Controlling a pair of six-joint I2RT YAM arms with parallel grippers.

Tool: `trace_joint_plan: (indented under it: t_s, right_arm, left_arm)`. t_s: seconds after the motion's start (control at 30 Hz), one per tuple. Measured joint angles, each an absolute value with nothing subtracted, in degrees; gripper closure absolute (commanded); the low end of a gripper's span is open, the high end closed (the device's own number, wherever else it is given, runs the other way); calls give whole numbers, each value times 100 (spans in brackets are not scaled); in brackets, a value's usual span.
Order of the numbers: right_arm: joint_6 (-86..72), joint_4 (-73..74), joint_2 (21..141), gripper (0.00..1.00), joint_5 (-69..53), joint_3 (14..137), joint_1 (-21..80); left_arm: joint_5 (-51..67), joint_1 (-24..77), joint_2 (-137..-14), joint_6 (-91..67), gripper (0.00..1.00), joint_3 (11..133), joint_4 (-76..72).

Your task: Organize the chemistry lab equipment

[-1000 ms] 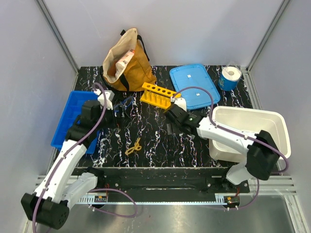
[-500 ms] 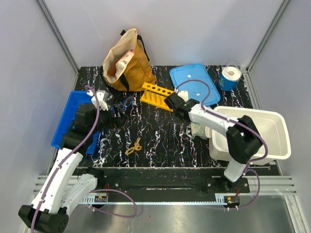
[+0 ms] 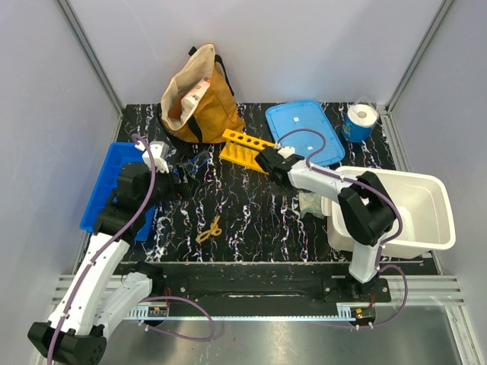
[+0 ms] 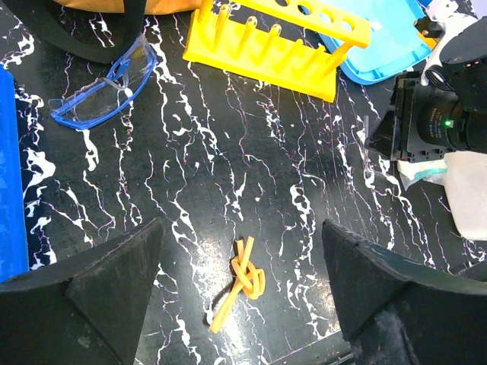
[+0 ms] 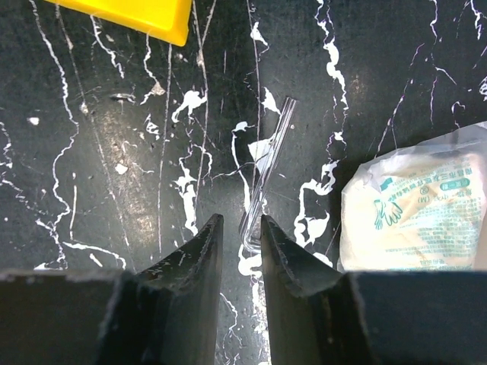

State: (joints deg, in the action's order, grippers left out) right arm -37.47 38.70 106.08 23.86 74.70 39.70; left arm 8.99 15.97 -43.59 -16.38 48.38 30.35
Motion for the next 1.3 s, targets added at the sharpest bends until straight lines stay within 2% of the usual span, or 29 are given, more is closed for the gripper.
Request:
trace_joint_plan:
  t_s: [0.53,0.87,1.1,1.3]
  right_arm:
    - [-4058,3673,10925,72,2281,7185,3916]
    - [-3997,3096,10728,85,2064,6834,3894]
    - [-3837,2762,10593,99,1922,6619,3940]
    - [-3579,2528,10506,100,1691,6501,4182]
  left_arm:
    - [871,1608,-4362,-1638,15,4838,3035]
    - [871,1608,-4456,-1645,19,4836,3035]
    - [832,1608,-4488,-1704,22,4834,3028]
    - [947,1608,-4735,-1890,29,4827,2985]
